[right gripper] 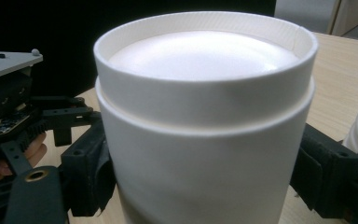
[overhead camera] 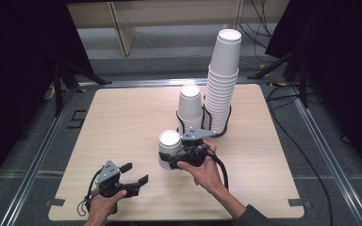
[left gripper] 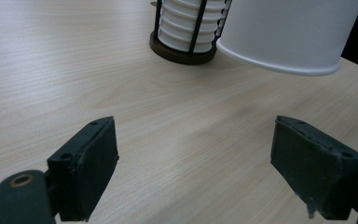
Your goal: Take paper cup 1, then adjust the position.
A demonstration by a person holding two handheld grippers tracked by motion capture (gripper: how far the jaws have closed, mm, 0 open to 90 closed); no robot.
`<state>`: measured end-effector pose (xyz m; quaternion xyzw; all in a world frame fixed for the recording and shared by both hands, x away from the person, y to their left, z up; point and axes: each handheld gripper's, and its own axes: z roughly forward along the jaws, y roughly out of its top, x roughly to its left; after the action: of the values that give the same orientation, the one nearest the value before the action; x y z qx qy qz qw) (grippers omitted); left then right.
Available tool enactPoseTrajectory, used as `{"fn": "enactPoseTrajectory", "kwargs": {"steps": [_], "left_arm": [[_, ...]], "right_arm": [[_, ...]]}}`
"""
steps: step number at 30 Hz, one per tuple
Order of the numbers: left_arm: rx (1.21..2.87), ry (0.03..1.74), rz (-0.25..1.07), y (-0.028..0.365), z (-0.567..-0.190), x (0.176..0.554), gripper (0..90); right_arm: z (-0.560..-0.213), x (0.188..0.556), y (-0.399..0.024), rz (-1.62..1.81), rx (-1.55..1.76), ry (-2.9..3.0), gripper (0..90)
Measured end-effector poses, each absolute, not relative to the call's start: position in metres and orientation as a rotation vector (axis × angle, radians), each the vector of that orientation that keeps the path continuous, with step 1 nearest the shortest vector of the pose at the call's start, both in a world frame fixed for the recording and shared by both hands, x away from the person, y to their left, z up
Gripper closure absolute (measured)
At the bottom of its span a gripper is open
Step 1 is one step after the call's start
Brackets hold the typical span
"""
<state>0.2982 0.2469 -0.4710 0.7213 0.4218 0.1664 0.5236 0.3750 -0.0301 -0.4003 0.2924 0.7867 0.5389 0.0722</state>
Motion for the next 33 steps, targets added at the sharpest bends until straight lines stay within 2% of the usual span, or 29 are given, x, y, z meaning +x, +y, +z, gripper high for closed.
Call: {"fn": "enactPoseTrajectory", "kwargs": {"steps": [11,19,33], "left_arm": [[1.67,0.928,0.412,0.24,-0.467,0.297,14.4],[1.673,0.808,0.498,0.228,-0.461,0.296,14.4],[1.648,0.731,0.453,0.211,-0.465,0.302,12.6]], "right_arm": [[-0.401,0.369,-0.027,1.696,0.877,2.363,19.3],[-0.404,0.366,-0.017,1.704,0.831,2.373,19.3],[-0.408,0.361,0.0,1.708,0.789,2.372,19.4]]}}
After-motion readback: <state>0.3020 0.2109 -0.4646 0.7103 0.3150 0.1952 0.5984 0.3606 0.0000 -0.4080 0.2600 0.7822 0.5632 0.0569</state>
